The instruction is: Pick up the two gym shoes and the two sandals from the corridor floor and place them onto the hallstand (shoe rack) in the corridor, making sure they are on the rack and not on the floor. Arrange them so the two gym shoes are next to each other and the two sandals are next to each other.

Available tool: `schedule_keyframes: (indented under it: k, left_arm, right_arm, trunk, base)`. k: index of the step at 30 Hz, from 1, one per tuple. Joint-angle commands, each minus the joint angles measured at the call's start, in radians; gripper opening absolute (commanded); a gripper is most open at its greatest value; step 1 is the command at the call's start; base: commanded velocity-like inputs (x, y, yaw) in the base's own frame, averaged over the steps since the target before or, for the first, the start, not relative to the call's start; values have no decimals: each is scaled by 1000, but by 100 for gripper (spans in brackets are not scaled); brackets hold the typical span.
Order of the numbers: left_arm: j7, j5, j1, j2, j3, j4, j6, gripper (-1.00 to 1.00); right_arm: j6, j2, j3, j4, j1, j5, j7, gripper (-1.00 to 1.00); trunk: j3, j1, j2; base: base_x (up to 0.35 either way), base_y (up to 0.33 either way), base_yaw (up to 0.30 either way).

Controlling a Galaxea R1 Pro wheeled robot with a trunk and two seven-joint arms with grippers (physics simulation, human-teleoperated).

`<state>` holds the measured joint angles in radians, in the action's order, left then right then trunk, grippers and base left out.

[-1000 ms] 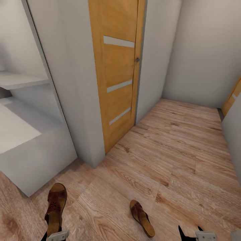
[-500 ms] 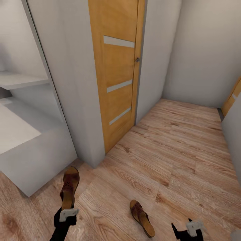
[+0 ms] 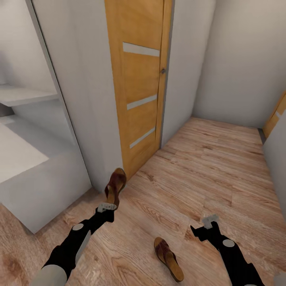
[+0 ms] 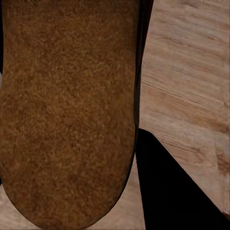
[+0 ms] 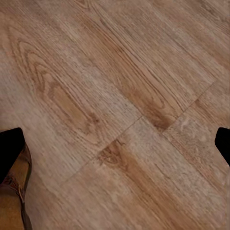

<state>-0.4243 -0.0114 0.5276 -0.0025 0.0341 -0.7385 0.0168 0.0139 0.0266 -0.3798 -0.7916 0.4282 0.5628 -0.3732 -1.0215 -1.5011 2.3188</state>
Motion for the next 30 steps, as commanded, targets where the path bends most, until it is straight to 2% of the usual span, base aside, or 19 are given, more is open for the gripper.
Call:
schedule_keyframes:
  k: [1,3,5,9,11,19,30]
  left_arm:
    - [-12,-7,4,-4,-4,0,2,-100]
    - [-24,-8,12,-19,-95,5,4,-100]
    - [-25,-8,14,-22,-142,-2,3,-100]
    - [-26,-9,13,-22,-209,-25,1,-100]
    - [-26,-10,12,-21,-225,-32,1,-100]
    - [-26,-8,8,-12,-233,-48,4,-100]
    - [-25,0,9,-11,-232,-48,14,-100]
  right_arm:
    - [5,-1,-2,0,7,8,-9,100]
    - [15,-1,4,6,24,7,-12,100]
    - [17,-1,5,10,26,7,-12,100]
    - [18,-1,6,18,29,6,-13,100]
    - [18,-1,7,20,30,5,-13,100]
    - [17,-1,5,30,30,5,-11,100]
    - [18,-1,3,54,30,3,-8,100]
  trunk:
    - [-1,0,0]
    - [-1,0,0]
    - [-1,0,0]
    - [-1,0,0]
    - [-1,0,0]
    - [-2,0,0]
    - [-51,-42,77]
  base:
    - [0,0,0]
    - [0,0,0]
    - [0,0,0]
    - [0,0,0]
    - [0,0,0]
    - [0,0,0]
    - [0,0,0]
